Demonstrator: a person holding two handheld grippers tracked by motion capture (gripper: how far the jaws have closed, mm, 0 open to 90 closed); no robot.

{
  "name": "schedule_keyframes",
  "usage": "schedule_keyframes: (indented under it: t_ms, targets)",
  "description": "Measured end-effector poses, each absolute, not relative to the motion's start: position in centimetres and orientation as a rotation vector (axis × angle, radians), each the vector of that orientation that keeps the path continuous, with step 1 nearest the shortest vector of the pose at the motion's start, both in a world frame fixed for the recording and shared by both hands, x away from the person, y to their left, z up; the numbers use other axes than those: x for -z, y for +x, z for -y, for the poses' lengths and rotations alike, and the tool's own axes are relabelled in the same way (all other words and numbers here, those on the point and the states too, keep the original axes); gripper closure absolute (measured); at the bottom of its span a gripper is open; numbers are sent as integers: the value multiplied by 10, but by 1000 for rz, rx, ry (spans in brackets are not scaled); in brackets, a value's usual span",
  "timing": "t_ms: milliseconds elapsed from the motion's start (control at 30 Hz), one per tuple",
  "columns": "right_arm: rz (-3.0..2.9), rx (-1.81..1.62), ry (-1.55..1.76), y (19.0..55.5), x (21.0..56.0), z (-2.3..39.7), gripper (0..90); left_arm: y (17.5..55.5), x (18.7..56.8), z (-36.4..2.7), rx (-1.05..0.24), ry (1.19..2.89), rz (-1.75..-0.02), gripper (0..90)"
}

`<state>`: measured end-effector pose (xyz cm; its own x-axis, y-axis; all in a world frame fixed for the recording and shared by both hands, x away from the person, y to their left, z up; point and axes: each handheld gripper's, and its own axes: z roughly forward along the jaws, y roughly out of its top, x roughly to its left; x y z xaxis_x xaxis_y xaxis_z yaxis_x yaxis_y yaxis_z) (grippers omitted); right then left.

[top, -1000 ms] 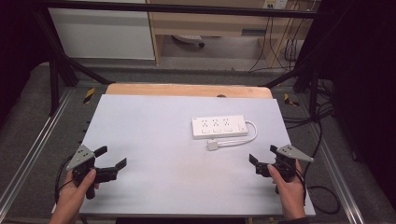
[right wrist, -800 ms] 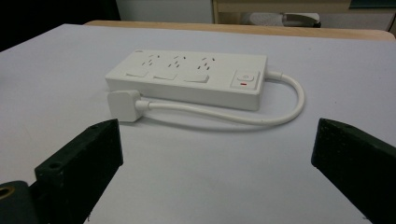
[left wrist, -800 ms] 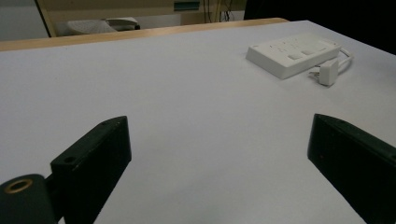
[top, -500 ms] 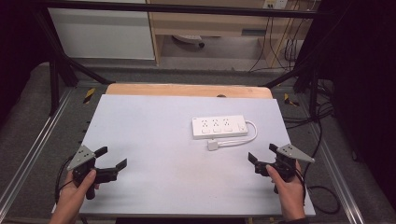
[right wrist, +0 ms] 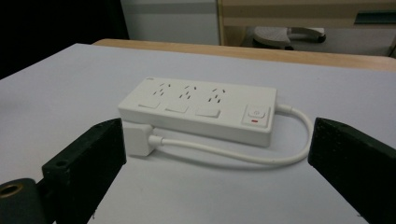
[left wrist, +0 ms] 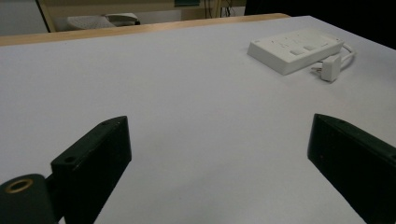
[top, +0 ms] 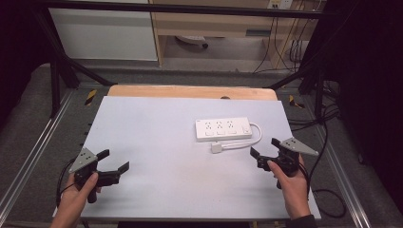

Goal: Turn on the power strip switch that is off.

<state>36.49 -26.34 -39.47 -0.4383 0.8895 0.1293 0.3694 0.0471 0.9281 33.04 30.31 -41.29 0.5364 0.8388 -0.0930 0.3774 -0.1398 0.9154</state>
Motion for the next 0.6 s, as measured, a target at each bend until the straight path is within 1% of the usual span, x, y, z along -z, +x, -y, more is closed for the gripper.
schedule_keyframes:
  t_ms: [600]
  targets:
    - [-1843,-1337,1245,391,384,257,49,330,414,-303,-545,1744,-1028,62]
